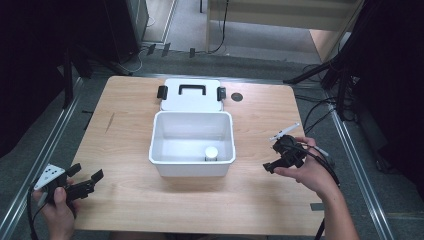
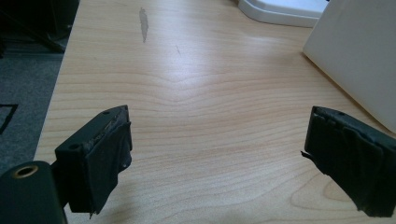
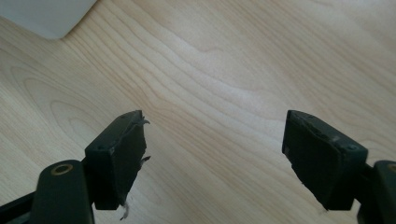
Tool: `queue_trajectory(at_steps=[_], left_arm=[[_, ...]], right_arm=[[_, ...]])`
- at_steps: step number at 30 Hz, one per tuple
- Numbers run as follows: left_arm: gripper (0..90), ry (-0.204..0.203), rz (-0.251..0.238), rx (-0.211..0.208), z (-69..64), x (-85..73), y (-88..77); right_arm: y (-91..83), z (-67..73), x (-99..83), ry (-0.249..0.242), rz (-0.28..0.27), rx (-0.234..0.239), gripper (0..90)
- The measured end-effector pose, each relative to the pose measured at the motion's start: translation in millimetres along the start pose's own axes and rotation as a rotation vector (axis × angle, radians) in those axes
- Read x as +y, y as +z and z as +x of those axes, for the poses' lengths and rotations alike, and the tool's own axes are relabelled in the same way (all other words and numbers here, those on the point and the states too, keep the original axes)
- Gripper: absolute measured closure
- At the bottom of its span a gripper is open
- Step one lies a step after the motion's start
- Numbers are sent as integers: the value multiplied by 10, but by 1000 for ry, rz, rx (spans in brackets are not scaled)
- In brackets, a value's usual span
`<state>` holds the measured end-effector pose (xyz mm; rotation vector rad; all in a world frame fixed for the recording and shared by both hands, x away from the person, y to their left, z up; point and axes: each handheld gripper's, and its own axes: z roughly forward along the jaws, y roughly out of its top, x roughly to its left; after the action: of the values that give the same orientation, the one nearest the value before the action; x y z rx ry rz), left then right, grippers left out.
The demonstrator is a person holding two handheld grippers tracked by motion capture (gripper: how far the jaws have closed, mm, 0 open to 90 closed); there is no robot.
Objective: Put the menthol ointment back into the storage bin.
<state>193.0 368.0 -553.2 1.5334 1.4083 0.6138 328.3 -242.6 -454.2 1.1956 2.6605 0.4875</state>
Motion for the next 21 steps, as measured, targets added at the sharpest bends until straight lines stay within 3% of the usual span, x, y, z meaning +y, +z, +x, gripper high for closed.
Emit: queue_trajectory(at_steps=[8,14,21], left_arm=[[82,1,0,1,-1,0,0],[82,-1,-2,1,-2,0,0],[82,1,-1,0,-2,-1,0]], right_arm=[[88,-34,-271,69,-67,-7,220],[121,-91,-472,142,-156,0,221],[165,-99,-712,226,-250,-46,221]])
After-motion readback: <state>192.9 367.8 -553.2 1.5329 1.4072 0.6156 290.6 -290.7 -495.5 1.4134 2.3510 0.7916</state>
